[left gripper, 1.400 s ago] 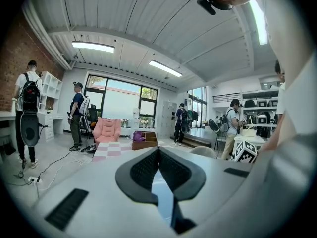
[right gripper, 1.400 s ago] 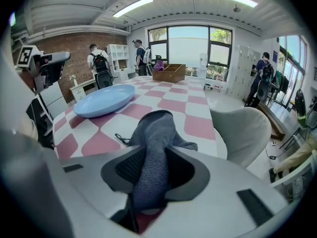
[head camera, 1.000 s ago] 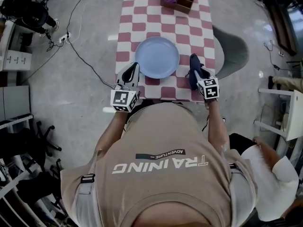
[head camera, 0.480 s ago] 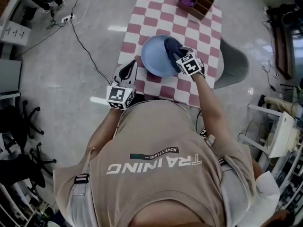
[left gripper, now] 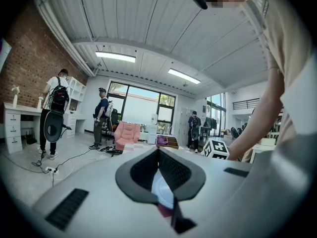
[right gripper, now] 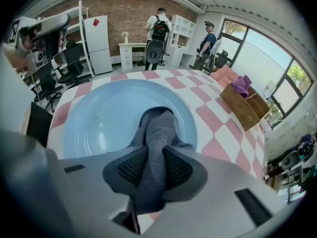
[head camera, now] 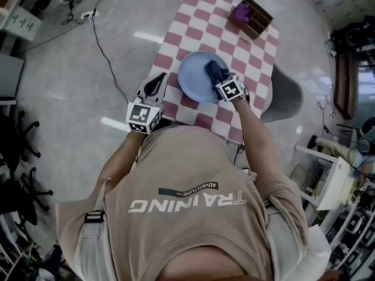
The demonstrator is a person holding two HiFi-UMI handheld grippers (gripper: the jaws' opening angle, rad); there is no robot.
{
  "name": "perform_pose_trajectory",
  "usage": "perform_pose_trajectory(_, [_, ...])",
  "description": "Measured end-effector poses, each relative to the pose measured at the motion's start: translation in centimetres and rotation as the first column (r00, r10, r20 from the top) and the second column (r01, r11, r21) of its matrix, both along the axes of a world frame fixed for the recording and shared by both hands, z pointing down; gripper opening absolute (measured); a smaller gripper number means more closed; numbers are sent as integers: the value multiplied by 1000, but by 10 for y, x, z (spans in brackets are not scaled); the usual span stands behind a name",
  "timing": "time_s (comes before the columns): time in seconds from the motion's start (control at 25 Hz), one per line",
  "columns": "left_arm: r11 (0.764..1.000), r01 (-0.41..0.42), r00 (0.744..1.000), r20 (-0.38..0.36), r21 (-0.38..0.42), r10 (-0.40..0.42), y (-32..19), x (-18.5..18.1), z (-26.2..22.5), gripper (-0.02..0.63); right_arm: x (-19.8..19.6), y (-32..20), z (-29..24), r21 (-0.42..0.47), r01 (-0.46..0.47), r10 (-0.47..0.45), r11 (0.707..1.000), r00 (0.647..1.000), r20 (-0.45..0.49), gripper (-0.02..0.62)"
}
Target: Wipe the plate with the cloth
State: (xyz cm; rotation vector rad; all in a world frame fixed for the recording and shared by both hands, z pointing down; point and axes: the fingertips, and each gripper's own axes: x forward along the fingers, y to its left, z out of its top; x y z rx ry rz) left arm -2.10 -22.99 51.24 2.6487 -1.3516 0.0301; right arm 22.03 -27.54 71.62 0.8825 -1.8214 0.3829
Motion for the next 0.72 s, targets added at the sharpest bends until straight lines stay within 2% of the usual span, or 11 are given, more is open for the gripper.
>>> perform_pose_trajectory(0.2, [1000,-15,1000,-9,0,15,-5,3,1,15,-14,23,-3,-19,13,-13,1000,1000,22,110])
perform_pose_trajectory(0.48, [999,-32,999,-34,-13,31,-15,3,3,15,-78,44,-2,-13,48,-46,999,991,127,110])
perform_pose_trajectory(0.72, [999,-30,999,-28,-13,30,-25,-5,3,15,-130,39,-3,-37,169,-163,985,978,127,112])
